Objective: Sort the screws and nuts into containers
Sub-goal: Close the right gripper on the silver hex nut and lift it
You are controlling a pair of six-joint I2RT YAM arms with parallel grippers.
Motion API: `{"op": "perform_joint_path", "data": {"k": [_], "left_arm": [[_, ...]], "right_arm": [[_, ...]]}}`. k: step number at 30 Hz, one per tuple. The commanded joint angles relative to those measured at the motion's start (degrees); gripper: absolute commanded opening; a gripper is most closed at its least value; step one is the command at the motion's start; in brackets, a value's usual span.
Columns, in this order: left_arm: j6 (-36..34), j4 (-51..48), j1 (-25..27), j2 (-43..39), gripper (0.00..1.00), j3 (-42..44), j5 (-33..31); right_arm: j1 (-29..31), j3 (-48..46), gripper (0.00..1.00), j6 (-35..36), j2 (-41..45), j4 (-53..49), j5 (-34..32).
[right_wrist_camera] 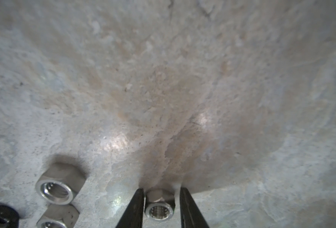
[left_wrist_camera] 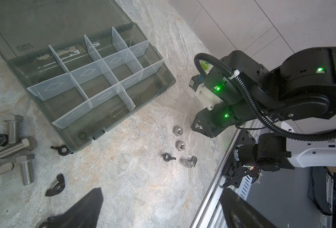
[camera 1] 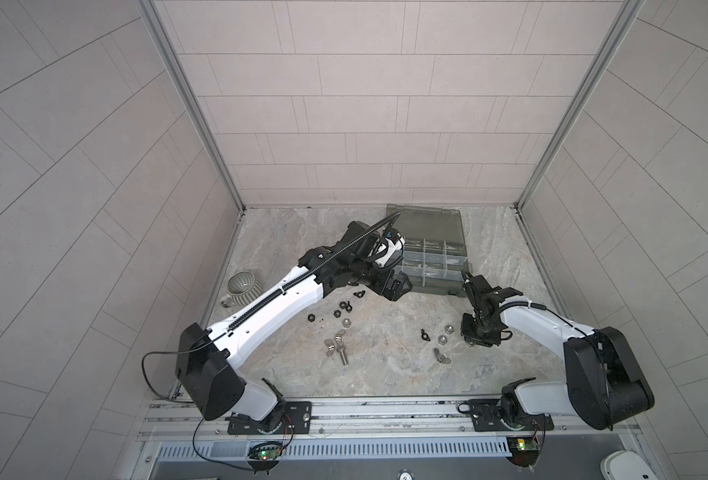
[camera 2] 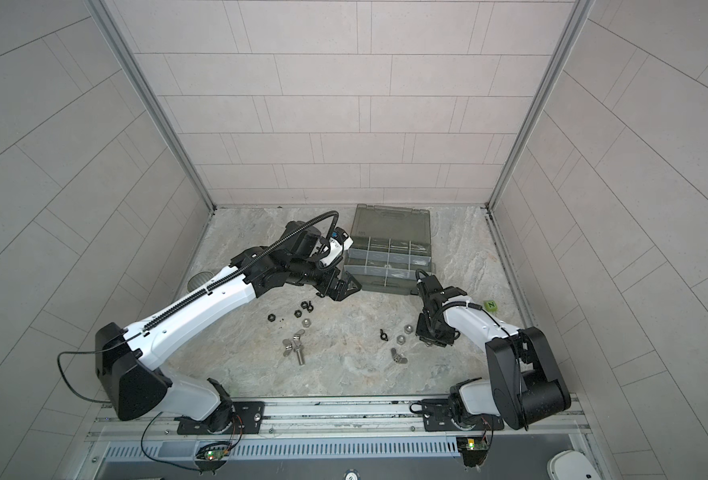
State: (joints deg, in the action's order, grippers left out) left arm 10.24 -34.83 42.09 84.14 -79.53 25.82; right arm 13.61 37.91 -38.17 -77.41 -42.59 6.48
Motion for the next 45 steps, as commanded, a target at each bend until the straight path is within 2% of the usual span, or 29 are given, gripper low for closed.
{"op": "perform_joint_path", "data": {"k": [1, 8, 13, 22, 32, 38, 45], "left_arm": [[-1.34, -1.49, 0.10, 0.59, 1.00, -1.86, -0.23], [-1.44, -1.81, 0.07, 0.42, 1.00, -1.25, -0.47], [-1.23, -1.75, 0.19, 0.34, 1.00, -0.81, -0.56], [-1.10, -1.60, 0.32, -0.19, 1.00, -0.38, -0.90], [-1.05, -1.43, 0.56, -0.19, 1.00, -0.37, -1.52], [-1.27, -3.25, 0.54, 1.42, 1.00, -3.29, -4.72], [-3.58, -9.70, 0.55, 7.60, 1.00, -11.01, -8.85]], "right_arm": [[0.28, -1.03, 0.34, -0.58, -0.47, -0.40, 0.41], [0.28, -2.10, 0.34, -1.01, 0.82, -0.48, 0.47], [0.28, -2.06, 0.29, -1.02, 0.63, -0.74, 0.86], [0.28, -3.91, 0.35, -1.35, 2.96, -2.18, 0.55], [0.28, -2.81, 0.20, 0.25, 0.85, -3.03, 0.02], [0.28, 4.25, 0.19, 1.75, 1.43, -6.73, -0.69], [0.08, 13.31, 0.18, 4.02, -0.85, -10.30, -1.82]]}}
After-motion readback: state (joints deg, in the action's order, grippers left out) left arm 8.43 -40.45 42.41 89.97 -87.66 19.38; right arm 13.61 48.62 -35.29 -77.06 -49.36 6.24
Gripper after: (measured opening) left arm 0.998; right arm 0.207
